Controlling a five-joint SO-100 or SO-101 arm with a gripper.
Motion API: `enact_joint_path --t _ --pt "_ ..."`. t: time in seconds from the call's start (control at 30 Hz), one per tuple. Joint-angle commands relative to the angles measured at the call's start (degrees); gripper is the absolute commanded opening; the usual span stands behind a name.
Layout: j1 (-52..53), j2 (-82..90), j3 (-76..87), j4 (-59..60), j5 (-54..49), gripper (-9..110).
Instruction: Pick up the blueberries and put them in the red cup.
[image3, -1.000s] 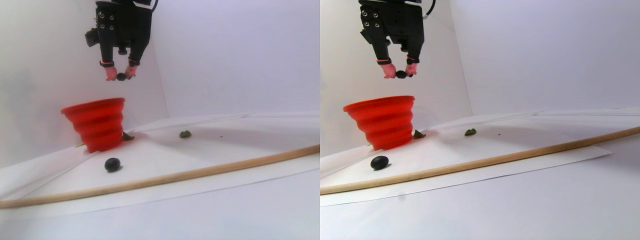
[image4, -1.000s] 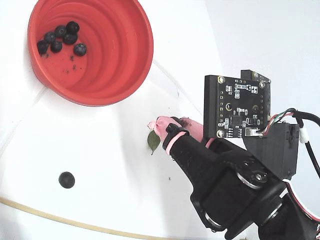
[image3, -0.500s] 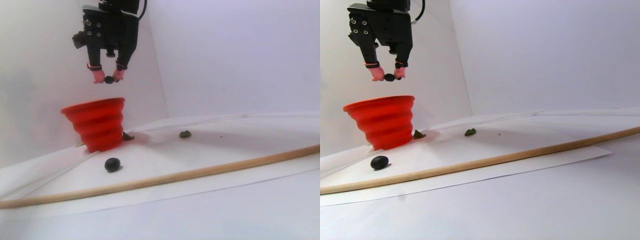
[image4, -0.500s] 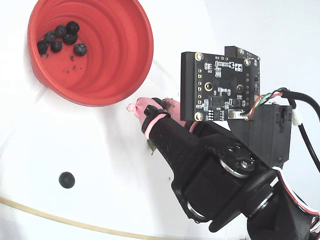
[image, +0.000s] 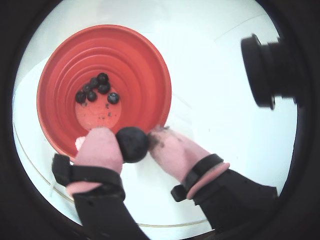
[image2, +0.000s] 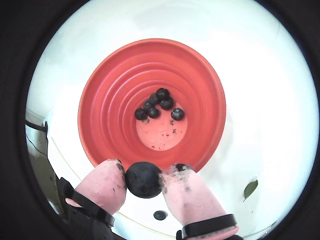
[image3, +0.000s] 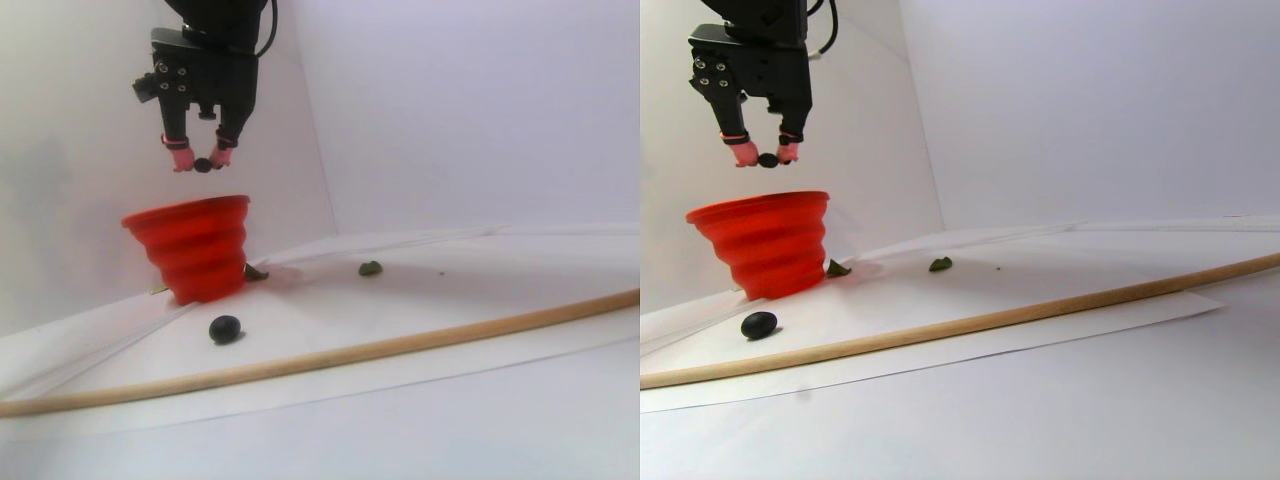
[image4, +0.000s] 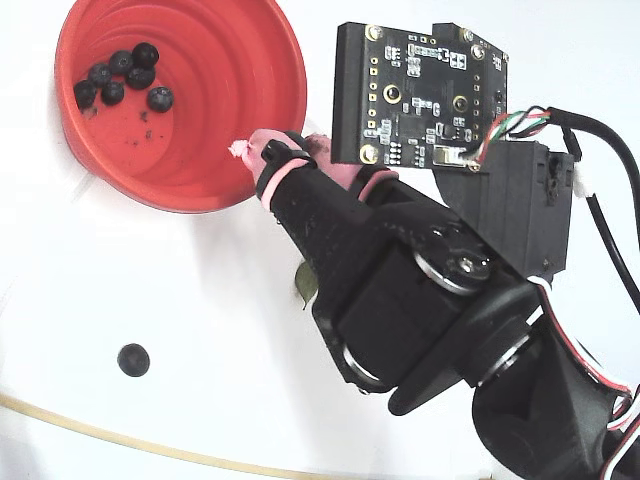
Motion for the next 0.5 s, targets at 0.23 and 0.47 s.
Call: enact_joint_path --t 0.23,0.47 --pt "-2.9 -2.8 -7.1 -5.2 0.5 14" --pt "-2.7 -4.0 -7.5 -6.7 1.2 17"
